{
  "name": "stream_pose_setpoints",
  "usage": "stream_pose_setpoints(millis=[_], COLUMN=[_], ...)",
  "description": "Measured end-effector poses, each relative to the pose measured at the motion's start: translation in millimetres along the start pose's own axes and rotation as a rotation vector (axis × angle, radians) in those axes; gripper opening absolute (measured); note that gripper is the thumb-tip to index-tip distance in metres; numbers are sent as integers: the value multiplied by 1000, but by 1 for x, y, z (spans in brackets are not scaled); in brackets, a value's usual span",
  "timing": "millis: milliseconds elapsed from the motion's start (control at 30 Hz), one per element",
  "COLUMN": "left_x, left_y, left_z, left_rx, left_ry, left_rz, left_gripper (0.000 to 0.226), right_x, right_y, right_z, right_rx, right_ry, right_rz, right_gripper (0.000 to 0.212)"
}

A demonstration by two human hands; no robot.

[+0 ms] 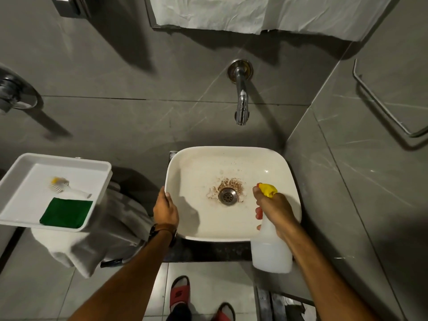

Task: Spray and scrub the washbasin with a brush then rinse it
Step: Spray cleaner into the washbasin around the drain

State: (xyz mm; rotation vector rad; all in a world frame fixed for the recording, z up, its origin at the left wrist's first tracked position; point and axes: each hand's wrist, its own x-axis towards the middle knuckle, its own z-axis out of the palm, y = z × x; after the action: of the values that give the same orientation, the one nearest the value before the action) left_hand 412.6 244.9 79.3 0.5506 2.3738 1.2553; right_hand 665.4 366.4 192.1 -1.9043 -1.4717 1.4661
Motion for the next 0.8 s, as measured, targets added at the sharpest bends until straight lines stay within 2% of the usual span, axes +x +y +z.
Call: stream_pose_setpoints(millis=[100, 400, 567, 700, 800], left_x=[1, 3, 3, 3, 3], left_y=[-1, -4, -6, -6, -6], left_z=[1, 2, 2, 3, 3], left_rx=[3, 30, 31, 34, 39], left_ry=[-3, 28, 34, 37, 42], left_rz=[-5, 18, 29, 32, 48], left_gripper=[43, 41, 41, 41, 40], right_x=[5, 7, 14, 22, 27], right_y=[6, 19, 7, -7, -14], right_z=[-8, -11, -11, -11, -10], right_rx=[26, 76, 113, 121, 132], right_ry=[50, 50, 114, 120, 97], right_rz=[24, 6, 0, 34, 14], right_gripper=[27, 9, 13, 28, 28])
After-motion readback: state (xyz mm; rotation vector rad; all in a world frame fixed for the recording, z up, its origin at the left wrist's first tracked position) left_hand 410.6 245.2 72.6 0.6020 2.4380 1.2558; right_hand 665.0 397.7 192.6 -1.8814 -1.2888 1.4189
